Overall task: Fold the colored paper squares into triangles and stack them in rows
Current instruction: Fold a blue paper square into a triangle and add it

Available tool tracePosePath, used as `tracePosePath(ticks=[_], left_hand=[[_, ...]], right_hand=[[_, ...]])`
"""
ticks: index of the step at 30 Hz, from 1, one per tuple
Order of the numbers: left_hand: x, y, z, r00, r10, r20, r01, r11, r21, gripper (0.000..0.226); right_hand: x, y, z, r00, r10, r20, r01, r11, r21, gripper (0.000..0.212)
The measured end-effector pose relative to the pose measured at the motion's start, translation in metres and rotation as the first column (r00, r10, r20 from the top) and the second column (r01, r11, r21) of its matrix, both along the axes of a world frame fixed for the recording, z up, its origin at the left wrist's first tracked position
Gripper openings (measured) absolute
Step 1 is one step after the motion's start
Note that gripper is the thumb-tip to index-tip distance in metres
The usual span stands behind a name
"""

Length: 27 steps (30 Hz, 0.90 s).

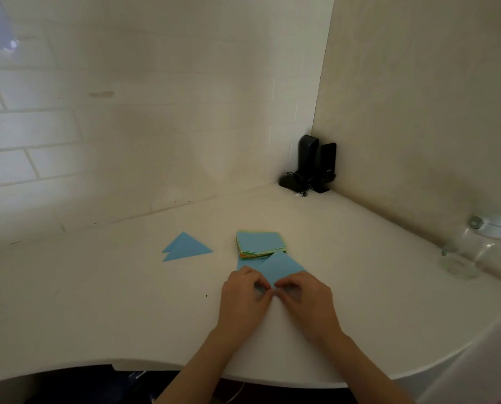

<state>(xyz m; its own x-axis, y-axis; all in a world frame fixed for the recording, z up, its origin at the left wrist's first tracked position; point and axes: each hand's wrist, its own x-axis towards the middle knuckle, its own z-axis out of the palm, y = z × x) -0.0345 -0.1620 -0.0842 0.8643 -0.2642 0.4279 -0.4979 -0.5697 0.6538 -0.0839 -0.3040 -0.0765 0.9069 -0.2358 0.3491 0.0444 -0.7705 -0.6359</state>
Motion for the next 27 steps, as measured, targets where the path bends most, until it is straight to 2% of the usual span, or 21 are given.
tracePosePath(ticks=[4,9,13,16,19,23,27], left_hand=[[0.004,0.003,0.006,0.993,-0.041,-0.107,0.034,0.997,-0.068,0.027],[0.006,0.009,0.011,0.986,-0.077,-0.151,0.06,0.992,-0.115,0.025],[0.004,0.015,0.009,0.98,-0.145,-0.133,0.128,0.983,-0.128,0.033],[0.003,0.024,0.01,0.96,-0.223,-0.171,0.205,0.972,-0.119,0.042],[0.0,0.028,0.012,0.952,-0.236,-0.196,0.22,0.97,-0.1,0.039],[-0.006,0.028,0.012,0.97,-0.222,-0.102,0.216,0.974,-0.065,0.04],[-0.006,0.028,0.005,0.975,-0.221,0.011,0.221,0.974,-0.048,0.047]], right_hand=[[0.0,-0.002,0.008,0.998,0.02,-0.065,-0.014,0.997,0.08,0.017],[0.0,-0.01,0.016,0.989,0.087,-0.119,-0.073,0.99,0.12,0.015],[0.0,-0.011,0.011,0.991,0.089,-0.104,-0.081,0.994,0.078,0.021],[-0.001,-0.007,0.009,0.989,0.077,-0.127,-0.08,0.997,-0.018,0.011],[-0.003,-0.001,0.009,0.988,0.039,-0.147,-0.053,0.994,-0.094,0.01],[-0.002,0.002,0.012,0.981,0.022,-0.191,-0.06,0.979,-0.195,0.013],[-0.001,-0.003,0.02,0.961,0.093,-0.262,-0.126,0.985,-0.114,0.009]])
